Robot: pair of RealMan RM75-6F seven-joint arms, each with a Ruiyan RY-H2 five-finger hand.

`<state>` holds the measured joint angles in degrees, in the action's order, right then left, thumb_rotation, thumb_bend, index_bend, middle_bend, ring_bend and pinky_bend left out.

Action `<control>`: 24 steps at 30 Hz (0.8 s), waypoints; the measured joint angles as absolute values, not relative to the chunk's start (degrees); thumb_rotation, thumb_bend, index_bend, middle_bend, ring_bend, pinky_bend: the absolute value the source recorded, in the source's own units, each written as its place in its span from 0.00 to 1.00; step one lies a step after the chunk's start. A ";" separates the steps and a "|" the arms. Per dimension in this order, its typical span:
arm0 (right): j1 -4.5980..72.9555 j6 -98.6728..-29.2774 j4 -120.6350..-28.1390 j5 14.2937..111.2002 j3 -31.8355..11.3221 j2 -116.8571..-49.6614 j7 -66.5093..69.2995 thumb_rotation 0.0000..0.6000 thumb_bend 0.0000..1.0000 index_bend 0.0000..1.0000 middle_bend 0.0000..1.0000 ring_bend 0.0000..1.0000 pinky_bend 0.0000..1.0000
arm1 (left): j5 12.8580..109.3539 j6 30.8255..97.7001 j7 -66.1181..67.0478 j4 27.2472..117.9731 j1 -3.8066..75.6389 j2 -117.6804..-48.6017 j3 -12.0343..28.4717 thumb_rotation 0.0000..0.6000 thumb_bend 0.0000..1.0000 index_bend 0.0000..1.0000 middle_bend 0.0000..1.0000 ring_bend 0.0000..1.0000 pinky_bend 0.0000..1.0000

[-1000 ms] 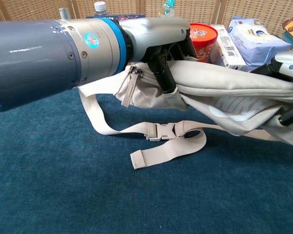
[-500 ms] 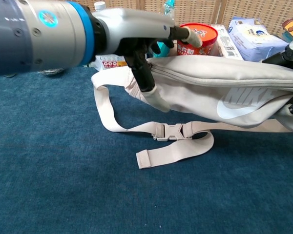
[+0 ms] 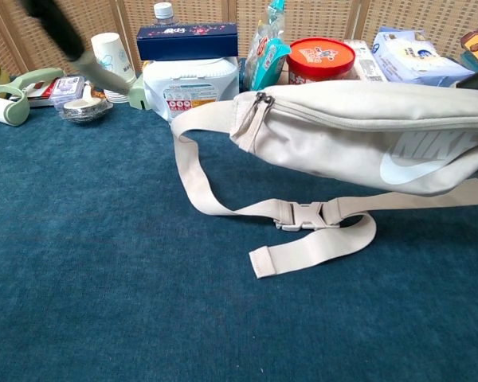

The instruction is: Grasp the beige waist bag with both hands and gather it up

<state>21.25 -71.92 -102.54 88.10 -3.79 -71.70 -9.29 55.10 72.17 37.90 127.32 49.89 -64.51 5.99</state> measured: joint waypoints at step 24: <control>21.21 -72.26 -101.29 87.22 -4.33 -71.18 -10.45 1.00 0.49 0.57 0.69 0.45 0.65 | 77.73 83.66 1.79 90.17 18.67 -57.51 -6.88 1.00 0.00 0.00 0.00 0.00 0.06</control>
